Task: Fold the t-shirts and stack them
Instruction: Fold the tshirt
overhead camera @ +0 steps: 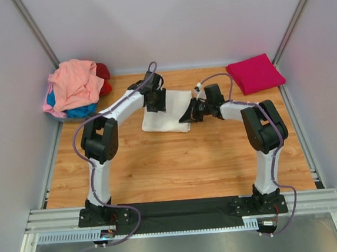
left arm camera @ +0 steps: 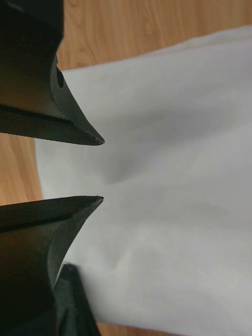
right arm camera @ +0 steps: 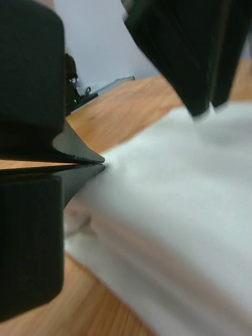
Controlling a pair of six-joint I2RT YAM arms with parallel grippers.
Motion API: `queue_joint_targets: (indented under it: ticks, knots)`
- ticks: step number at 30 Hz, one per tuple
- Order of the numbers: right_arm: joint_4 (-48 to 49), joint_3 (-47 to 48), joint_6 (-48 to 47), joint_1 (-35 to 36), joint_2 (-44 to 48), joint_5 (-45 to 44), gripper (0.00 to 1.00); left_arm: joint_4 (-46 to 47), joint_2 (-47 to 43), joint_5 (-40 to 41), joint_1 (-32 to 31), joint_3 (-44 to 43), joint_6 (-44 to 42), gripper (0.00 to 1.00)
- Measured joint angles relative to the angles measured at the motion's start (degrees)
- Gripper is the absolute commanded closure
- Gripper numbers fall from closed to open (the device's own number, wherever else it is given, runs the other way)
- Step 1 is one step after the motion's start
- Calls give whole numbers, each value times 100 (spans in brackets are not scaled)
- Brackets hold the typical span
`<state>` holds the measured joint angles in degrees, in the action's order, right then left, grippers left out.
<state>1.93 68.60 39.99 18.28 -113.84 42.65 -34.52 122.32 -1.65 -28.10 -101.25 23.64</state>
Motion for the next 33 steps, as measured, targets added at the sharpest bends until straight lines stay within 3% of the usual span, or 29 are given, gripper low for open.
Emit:
queue_joint_targets:
  ticks: [3, 13, 15, 16, 19, 24, 33]
  knots:
    - [-203, -251, -15, -9, -315, -306, 100, -109, -341, 332, 2, 529, -11, 50]
    - [387, -737, 208, -79, -343, 44, 97, -223, -994, 992, 120, 1711, -46, 50]
    - [109, -737, 70, -72, -208, -9, 77, -393, -1176, 1093, 120, 1786, -59, 49]
    - [-111, -721, -37, -68, -92, -31, 55, -468, -1285, 1123, 118, 1788, -68, 48]
    - [-988, -474, -415, -31, 352, -184, 31, -741, -1862, 1211, 107, 1786, -111, 46]
    - [-2275, 621, -992, -2, 988, -459, 23, -1285, -3088, 1228, -11, 1757, -157, 44]
    - [-2804, 1429, -1316, -634, 1156, -627, 23, -1919, -4857, 1292, -151, 2520, -564, 42]
